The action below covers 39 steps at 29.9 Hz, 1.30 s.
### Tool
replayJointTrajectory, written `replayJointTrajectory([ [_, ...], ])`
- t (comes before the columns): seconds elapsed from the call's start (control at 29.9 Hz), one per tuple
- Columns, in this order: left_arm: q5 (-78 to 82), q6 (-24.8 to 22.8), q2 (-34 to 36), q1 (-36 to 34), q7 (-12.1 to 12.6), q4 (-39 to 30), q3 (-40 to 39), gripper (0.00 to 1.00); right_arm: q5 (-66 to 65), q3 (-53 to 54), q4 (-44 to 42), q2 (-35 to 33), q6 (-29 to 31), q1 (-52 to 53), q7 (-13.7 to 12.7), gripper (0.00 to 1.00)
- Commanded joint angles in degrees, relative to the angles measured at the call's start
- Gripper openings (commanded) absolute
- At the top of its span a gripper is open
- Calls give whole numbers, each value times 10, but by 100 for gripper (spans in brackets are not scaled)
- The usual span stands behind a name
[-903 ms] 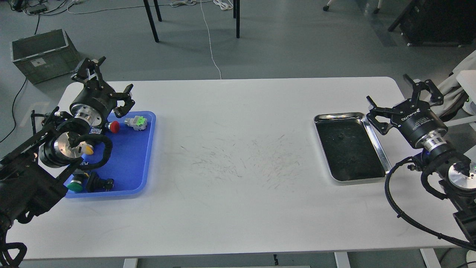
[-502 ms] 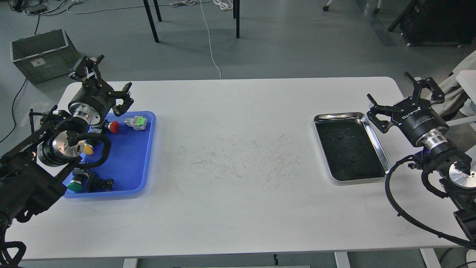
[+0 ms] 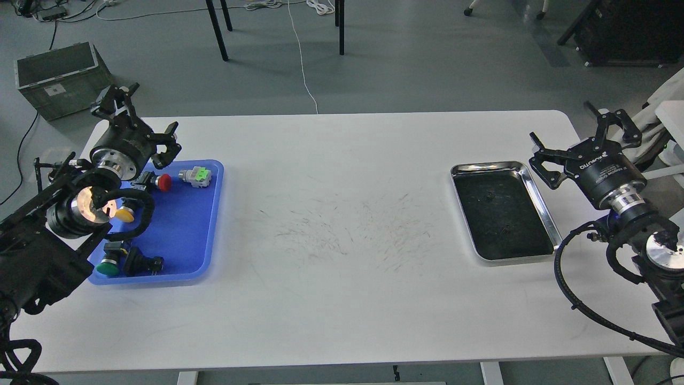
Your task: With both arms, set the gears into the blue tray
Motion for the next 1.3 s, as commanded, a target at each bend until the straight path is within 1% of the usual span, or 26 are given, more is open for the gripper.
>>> replayJointTrajectory([
  [0.0,1,-1,-1,0,-2,0,1,99,-1,0,-1,0,2,0,3,99],
  [0.37,13,-2,2,0,-2,-10,1,99,-2,-7,5,-26,3,0,2,99],
  [0.5,13,2,2,-1,2,-18,1,99,-3,-14,9,-49,4,2,0,99],
  [0.6,13,1,1,-2,2,-19,1,99,-15,-40,18,-68,3,12,-1,99],
  [0.67,14,1,1,-2,1,-19,2,99,-45,-65,27,-94,3,21,-2,99],
  [0.77,14,2,4,-3,1,-24,2,99,-104,-108,42,-134,2,44,-4,99],
  [0.87,14,1,7,-4,0,-28,1,99,-162,-155,61,-190,1,83,-8,99],
  [0.94,13,-1,9,-4,-1,-31,-1,99,-204,-198,73,-231,1,121,-18,99],
  [1.0,13,-1,15,-4,-1,-32,-2,99,-249,-248,80,-256,0,164,-32,99],
  [1.14,13,0,21,-4,-3,-40,-3,99,-384,-371,85,-273,-1,278,-61,99],
  [1.27,13,-1,25,-3,-3,-40,-4,99,-500,-514,85,-266,-4,383,-68,99],
])
